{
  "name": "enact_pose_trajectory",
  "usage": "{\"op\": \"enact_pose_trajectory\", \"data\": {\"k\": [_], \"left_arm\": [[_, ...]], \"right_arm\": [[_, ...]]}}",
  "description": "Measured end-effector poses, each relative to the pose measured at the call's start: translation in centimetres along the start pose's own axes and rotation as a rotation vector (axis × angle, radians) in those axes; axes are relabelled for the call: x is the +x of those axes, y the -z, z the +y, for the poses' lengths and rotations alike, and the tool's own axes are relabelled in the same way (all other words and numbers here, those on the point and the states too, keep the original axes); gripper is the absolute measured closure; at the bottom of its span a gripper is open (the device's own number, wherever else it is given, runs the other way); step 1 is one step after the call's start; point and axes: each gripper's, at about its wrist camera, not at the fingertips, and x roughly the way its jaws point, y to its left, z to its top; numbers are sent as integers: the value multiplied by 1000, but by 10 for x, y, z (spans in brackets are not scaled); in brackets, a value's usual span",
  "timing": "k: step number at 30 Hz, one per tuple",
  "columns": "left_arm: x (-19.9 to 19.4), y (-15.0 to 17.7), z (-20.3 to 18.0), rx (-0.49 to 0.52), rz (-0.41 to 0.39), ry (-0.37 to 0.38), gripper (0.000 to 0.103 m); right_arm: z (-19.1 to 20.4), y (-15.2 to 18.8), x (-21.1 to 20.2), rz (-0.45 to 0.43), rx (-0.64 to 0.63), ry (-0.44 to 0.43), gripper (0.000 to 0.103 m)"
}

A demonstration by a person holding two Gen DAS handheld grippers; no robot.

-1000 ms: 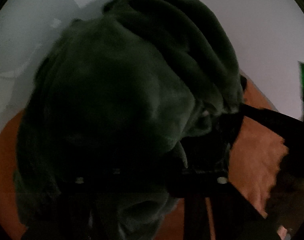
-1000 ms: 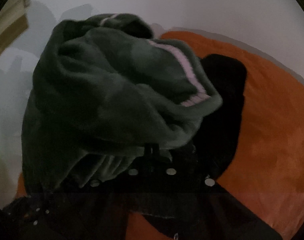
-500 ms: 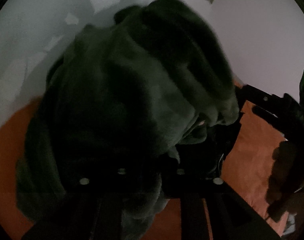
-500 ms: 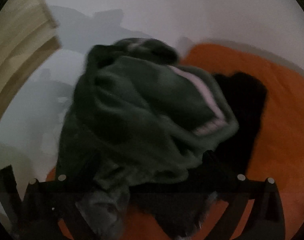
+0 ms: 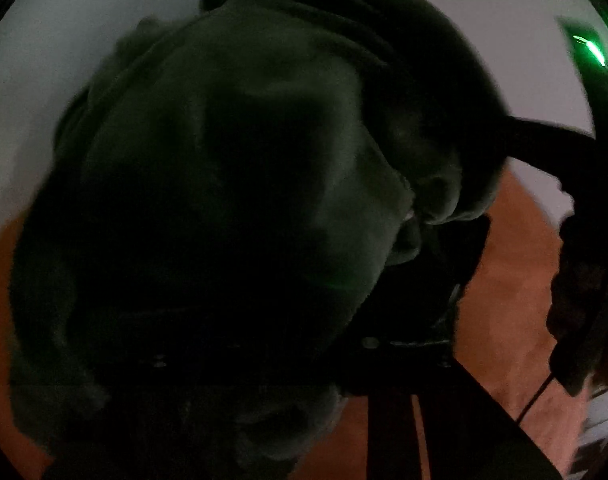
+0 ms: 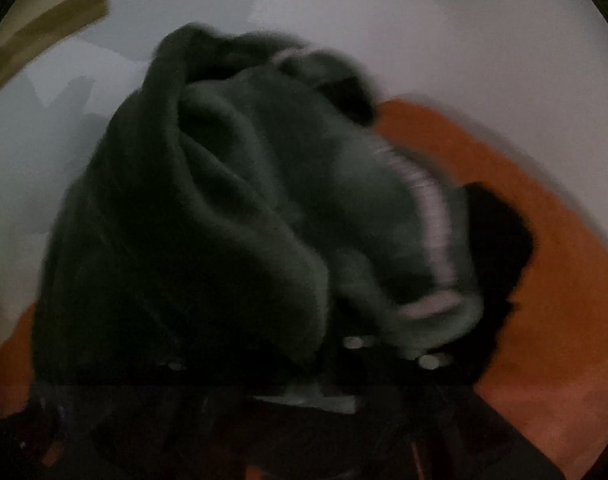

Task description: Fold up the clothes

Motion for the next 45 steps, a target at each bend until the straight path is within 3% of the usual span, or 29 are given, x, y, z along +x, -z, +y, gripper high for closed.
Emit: {"op": "enact_pose_trajectory", "data": {"k": [3, 7, 13, 21, 27, 30, 34, 41, 45], "left_arm": [[-14, -4, -5, 12, -48, -18, 83], [-50, -3, -43, 112, -129, 13, 84], [-117, 19, -142, 308, -216, 160, 85], [-168, 18, -289, 427, -198, 361, 85], [-204, 42, -415, 625, -193, 480, 85], [-202, 64, -466, 681, -161, 516, 85], [-162, 102, -499, 733, -85, 477, 85], [-71, 172, -496, 762, 60, 369, 85], [-49, 196, -475, 748, 85, 325, 83]], "right_arm": [[-32, -1, -31, -67, 65, 20, 96], [-82, 4, -88, -139, 127, 107, 97], [-173, 25, -187, -192, 253, 200, 97], [-298, 74, -364, -199, 317, 378, 97], [-374, 140, -511, -335, 444, 541, 97], [-409, 180, -569, -381, 487, 625, 97], [-440, 236, -576, -314, 519, 659, 97], [-470, 338, -515, -157, 607, 574, 97], [-458, 345, -455, -113, 627, 515, 97]]}}
